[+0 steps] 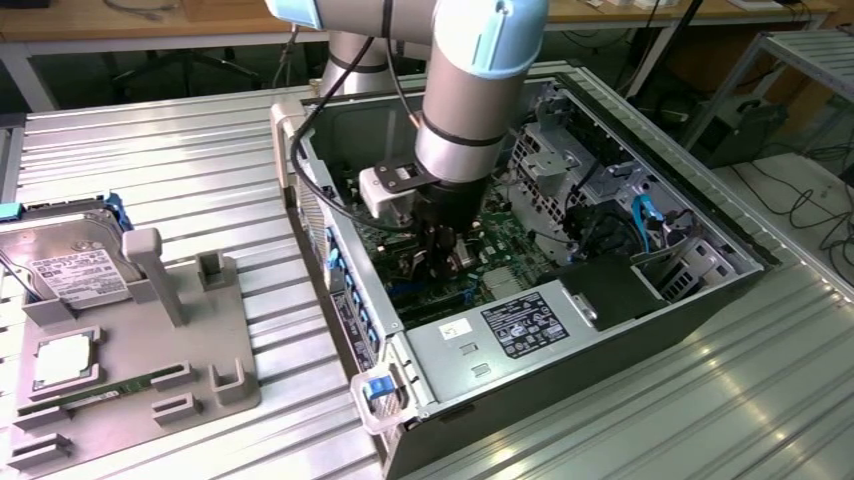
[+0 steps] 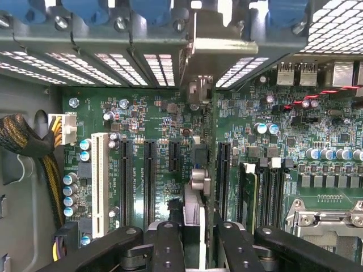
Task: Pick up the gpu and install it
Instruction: 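Insert the gpu into the slot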
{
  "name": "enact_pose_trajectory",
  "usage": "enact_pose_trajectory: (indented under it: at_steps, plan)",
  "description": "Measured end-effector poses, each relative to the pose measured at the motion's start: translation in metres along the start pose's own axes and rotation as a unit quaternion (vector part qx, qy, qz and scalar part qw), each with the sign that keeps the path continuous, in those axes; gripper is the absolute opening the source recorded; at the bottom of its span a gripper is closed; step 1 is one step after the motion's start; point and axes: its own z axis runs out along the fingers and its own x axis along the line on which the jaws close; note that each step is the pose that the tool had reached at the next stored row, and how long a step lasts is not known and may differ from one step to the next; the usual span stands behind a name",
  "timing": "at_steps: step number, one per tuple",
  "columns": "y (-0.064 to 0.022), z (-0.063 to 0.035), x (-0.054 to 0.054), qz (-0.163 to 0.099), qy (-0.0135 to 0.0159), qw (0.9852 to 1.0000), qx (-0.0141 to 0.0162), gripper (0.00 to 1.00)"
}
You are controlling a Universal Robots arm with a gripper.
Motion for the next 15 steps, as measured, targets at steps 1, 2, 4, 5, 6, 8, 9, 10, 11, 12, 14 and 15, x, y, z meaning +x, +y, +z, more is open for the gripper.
enact_pose_trajectory:
  at_steps: [1, 2, 4, 5, 6, 8, 9, 10, 11, 12, 14, 15]
  plan:
    - [0.0008, 0.0, 0.0, 0.0, 0.0003, 1.0, 0.0, 0.28]
    - [0.0013, 0.0, 0.0, 0.0, 0.0005, 1.0, 0.0001, 0.28]
    - [0.002, 0.0014, 0.0, 0.0, 0.0015, 1.0, -0.0007, 0.28]
    - [0.0021, 0.003, 0.0, 0.0, 0.0017, 1.0, -0.0007, 0.28]
    - [0.0021, 0.0051, 0.0, 0.0, 0.0013, 1.0, -0.0005, 0.28]
    - [0.0022, 0.0088, 0.0, 0.0, 0.0018, 1.0, -0.0008, 0.28]
    - [0.0021, 0.0094, 0.0, 0.0, 0.0011, 1.0, -0.0005, 0.28]
    - [0.0022, 0.0093, 0.0, 0.0, 0.0011, 1.0, -0.0005, 0.28]
    - [0.0021, 0.0093, 0.0, 0.0, 0.0011, 1.0, -0.0005, 0.28]
    - [0.0021, 0.0094, 0.0, 0.0, 0.0011, 1.0, -0.0004, 0.28]
    - [0.002, 0.0104, 0.0, 0.0, 0.0, 1.0, 0.0001, 0.29]
    - [0.002, 0.01, 0.0, 0.0, 0.0004, 1.0, -0.0001, 0.29]
